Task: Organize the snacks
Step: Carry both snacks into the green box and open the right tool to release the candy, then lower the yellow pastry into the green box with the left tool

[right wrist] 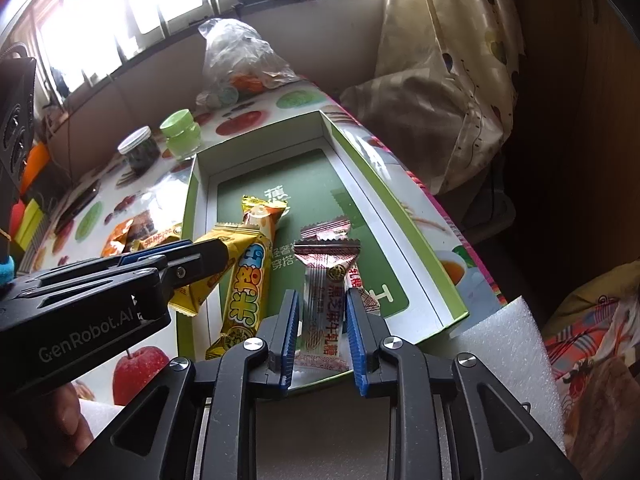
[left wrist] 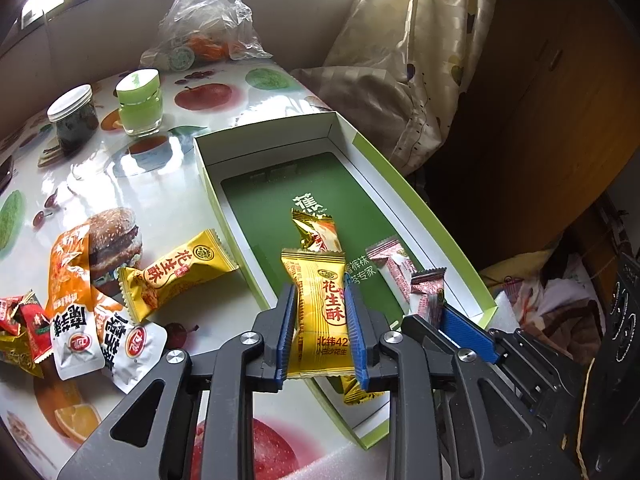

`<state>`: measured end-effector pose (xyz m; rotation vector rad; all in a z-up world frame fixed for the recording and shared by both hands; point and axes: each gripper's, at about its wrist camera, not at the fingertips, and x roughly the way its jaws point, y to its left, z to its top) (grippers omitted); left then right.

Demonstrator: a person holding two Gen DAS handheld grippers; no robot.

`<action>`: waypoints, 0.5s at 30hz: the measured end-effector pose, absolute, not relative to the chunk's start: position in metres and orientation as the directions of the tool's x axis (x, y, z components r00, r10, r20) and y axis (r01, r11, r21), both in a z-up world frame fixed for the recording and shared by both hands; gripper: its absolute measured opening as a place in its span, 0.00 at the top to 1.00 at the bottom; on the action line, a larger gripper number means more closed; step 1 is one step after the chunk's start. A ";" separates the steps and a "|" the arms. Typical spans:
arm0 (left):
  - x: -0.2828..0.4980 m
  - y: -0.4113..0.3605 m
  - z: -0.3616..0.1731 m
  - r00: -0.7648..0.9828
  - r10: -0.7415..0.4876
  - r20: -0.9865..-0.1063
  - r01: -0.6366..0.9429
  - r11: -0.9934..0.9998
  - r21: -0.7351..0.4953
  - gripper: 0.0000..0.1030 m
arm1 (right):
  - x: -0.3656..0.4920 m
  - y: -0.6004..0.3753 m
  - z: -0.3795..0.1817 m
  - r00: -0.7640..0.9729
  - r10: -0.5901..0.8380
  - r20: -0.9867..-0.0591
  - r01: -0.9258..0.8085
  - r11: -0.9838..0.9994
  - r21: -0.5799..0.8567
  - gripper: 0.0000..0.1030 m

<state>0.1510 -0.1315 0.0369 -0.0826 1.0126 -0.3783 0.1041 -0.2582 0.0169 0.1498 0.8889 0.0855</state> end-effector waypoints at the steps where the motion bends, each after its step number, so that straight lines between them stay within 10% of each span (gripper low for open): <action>1: 0.151 -0.131 0.037 0.471 -0.344 -0.812 0.270 0.933 -0.238 0.72 | 0.104 -0.258 0.017 0.628 0.135 -0.766 -0.012 0.986 0.164 0.77; 15: 0.140 -0.124 0.050 0.505 -0.341 -0.793 0.275 0.934 -0.227 0.64 | 0.099 -0.255 0.021 0.641 0.115 -0.759 -0.009 0.990 0.143 0.68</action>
